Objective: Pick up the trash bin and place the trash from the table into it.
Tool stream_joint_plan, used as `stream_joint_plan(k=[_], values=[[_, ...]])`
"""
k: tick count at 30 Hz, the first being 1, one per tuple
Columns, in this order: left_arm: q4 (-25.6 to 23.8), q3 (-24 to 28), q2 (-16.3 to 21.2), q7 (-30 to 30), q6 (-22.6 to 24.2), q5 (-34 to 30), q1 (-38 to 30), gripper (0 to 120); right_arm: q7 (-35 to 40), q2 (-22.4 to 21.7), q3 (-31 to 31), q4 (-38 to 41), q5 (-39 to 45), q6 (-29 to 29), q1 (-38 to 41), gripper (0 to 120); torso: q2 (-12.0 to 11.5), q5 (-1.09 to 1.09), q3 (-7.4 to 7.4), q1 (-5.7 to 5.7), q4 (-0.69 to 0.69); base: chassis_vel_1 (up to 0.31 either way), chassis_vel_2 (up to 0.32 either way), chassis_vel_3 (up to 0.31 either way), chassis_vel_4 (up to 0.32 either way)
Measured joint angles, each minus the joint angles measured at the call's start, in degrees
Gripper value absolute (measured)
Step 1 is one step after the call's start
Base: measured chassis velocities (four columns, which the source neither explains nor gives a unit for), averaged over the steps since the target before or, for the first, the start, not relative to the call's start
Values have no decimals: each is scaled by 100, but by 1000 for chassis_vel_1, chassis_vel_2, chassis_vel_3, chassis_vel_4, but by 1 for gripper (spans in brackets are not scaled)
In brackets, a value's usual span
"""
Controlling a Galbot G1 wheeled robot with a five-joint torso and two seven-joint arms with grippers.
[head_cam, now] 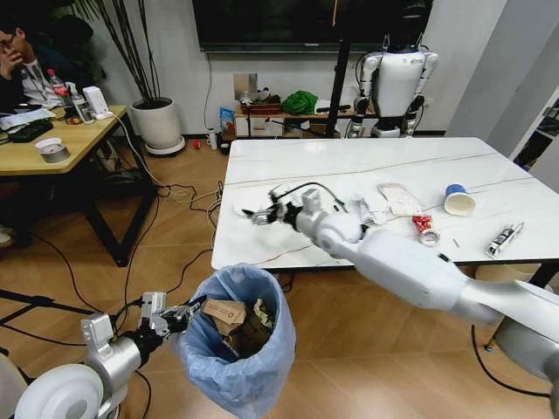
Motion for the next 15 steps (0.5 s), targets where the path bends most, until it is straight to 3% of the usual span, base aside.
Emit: stream_joint_plan(k=[5,15], values=[[8,16,14,3,-1,7,-3,0,-160,355,-136,-529,-105,29,101,100,0,0,0,0,-2,0,0,0,0],[18,30,-18,16,-4,21,-14,0,-420,499,-152,-1021,-110,19,202,100,0,1,-1,-1,-3,0,0,0,0]])
